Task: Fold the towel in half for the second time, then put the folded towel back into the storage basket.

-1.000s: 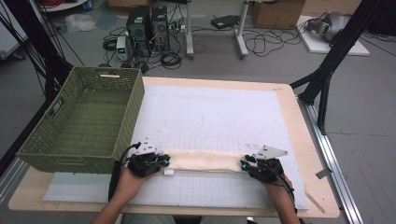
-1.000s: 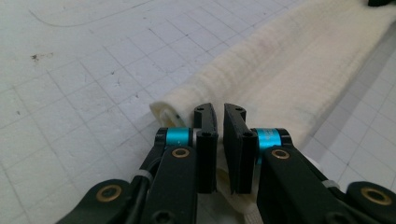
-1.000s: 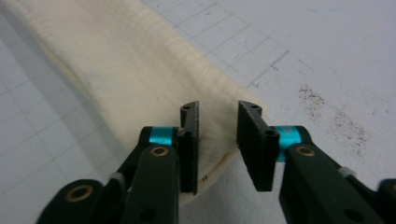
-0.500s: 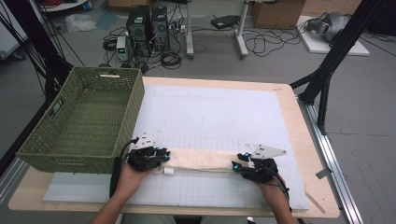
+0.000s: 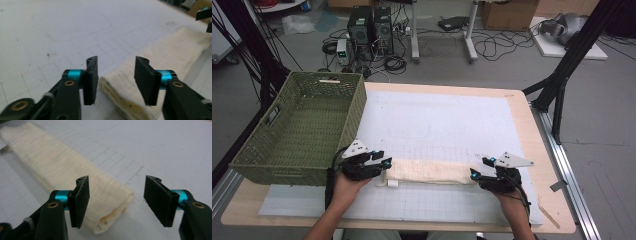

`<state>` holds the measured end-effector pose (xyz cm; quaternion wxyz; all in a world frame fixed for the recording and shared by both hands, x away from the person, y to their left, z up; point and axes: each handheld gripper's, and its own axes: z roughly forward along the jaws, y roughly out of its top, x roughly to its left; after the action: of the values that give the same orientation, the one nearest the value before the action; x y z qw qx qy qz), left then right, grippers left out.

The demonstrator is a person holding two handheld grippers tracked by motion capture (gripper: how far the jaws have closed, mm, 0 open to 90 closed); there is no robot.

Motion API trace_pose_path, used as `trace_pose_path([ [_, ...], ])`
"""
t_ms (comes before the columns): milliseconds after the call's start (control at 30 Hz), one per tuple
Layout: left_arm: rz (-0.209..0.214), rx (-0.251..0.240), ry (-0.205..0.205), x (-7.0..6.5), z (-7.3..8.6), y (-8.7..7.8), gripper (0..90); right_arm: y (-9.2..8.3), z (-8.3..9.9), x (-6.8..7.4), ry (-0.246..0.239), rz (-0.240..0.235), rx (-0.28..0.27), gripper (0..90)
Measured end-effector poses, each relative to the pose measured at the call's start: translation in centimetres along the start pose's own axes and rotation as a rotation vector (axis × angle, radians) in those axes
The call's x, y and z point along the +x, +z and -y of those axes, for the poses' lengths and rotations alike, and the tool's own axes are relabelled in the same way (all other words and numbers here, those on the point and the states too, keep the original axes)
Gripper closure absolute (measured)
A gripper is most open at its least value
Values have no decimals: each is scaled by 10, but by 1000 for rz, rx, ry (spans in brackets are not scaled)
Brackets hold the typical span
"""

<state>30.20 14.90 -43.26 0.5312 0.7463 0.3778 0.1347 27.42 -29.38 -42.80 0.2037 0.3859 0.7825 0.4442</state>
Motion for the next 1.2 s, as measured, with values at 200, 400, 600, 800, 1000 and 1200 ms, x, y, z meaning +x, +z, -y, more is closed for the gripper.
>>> trace_pose_path([
  [200, 24, -70, -15, -4, -5, -1, 323, -12, 0, -10, 45, 137, -29, 243],
  [400, 12, -132, -12, -4, -10, -7, 184, -23, 1, -16, 68, 210, -58, 179],
  [600, 8, -117, -3, -3, -10, -6, 194, -31, 0, -20, 95, 219, -94, 126],
  [800, 5, -113, -2, -4, -10, -7, 207, -30, 0, -20, 90, 215, -92, 124],
  [1000, -5, -120, -7, -2, -10, -10, 210, -29, -1, -20, 81, 205, -88, 122],
  [1200, -14, -117, -10, -2, -10, -10, 211, -29, 0, -20, 82, 205, -83, 120],
])
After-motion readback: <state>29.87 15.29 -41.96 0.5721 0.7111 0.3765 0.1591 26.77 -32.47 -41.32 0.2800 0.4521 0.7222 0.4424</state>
